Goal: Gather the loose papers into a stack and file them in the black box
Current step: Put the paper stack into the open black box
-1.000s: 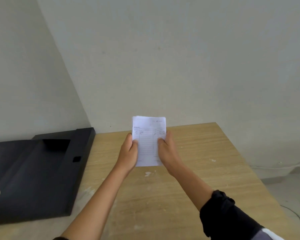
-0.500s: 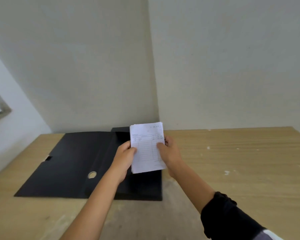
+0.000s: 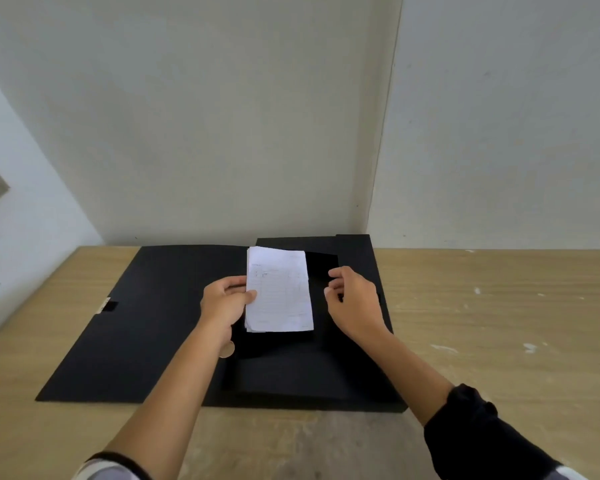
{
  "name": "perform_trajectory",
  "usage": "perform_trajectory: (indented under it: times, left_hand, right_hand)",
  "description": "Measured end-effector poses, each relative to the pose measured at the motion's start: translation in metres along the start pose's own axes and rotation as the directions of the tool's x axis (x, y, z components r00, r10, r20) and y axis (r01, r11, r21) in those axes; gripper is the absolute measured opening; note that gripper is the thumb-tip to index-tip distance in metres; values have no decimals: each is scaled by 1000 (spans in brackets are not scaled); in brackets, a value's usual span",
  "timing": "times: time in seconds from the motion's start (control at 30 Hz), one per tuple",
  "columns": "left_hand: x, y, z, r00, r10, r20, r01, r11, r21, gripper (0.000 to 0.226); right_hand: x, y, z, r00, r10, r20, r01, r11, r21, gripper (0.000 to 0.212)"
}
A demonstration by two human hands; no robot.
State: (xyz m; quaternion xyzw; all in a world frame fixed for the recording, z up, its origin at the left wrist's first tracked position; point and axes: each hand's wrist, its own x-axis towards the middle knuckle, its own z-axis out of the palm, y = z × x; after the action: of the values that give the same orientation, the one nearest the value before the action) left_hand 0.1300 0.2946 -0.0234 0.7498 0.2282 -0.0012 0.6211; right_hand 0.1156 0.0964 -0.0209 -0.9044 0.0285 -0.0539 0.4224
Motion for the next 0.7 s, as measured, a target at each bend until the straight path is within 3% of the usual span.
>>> perform_trajectory:
  times: [0.1, 0.23, 0.5, 0.7]
  left_hand:
    - [5, -6, 9, 1000, -11, -19, 12, 998, 58, 30]
    - [0, -9, 35, 998, 58, 34, -62, 988, 144, 30]
    - [-11, -13, 91, 951, 294, 99, -310, 883, 353, 23]
    - [-19, -12, 112, 917, 370, 147, -393, 786, 477, 24]
  right_hand:
    - [-6, 15, -3, 995, -91, -32, 80, 968, -239, 31]
    - [-14, 31, -5, 982, -165, -93, 118, 917, -381, 28]
    - [-15, 40, -9, 993, -88, -73, 66, 963, -261, 40]
    - [-14, 42, -9, 993, -93, -71, 73, 965, -251, 41]
